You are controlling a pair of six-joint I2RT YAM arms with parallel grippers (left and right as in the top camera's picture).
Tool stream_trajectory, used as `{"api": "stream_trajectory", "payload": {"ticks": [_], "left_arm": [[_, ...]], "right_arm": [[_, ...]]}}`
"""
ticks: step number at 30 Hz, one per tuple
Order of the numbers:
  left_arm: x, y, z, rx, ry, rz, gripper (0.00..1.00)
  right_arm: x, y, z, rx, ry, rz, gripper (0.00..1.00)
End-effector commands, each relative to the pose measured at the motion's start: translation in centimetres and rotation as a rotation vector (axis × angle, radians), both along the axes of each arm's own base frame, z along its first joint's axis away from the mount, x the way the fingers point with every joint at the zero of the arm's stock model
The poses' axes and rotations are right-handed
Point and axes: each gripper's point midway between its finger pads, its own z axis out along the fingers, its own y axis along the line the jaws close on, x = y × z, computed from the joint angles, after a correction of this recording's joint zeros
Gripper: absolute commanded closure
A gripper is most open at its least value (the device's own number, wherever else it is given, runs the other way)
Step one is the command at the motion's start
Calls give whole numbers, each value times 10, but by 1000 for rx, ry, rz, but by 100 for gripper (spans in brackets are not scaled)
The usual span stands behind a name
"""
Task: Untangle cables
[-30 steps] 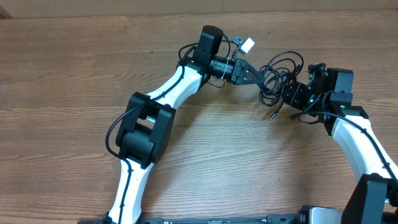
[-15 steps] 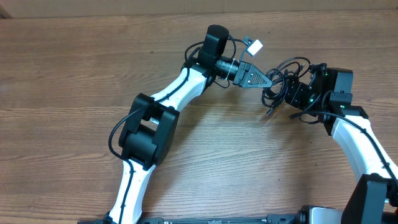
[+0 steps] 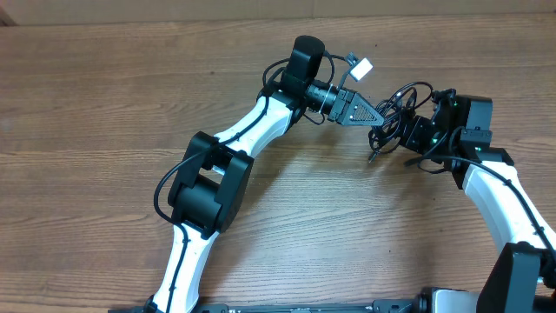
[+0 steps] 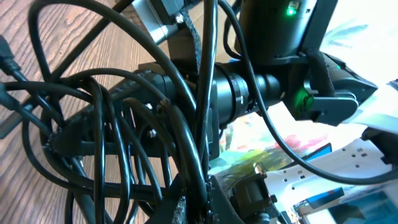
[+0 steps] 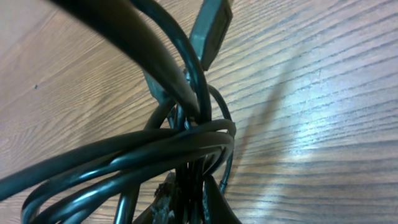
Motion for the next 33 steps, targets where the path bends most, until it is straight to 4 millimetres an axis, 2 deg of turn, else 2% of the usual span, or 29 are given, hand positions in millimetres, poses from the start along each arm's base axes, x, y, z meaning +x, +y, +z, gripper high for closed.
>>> {"api": "stream_trajectory", "payload": {"ticks": [1, 7, 13, 17, 21, 28, 33], "left_arm": [[6, -10, -7, 49, 40, 60, 96], [46, -10, -20, 141, 95, 283, 96], [89, 3, -32, 215, 176, 503, 96], [109, 16, -39, 246, 225, 604, 96], [123, 32, -52, 301, 267, 682, 96], [135, 68, -99, 510, 401, 851, 96], [131, 95, -133, 677, 646, 1003, 96]], "right_arm": [[0, 2, -1, 1, 19, 4, 96], [-17, 7, -11, 27, 103, 17, 96], [-35, 31, -10, 138, 154, 121, 96], [-46, 45, -6, 193, 164, 201, 96], [-55, 46, -10, 204, 205, 206, 96], [-59, 47, -11, 205, 222, 208, 96], [-59, 47, -11, 204, 218, 209, 96]]}}
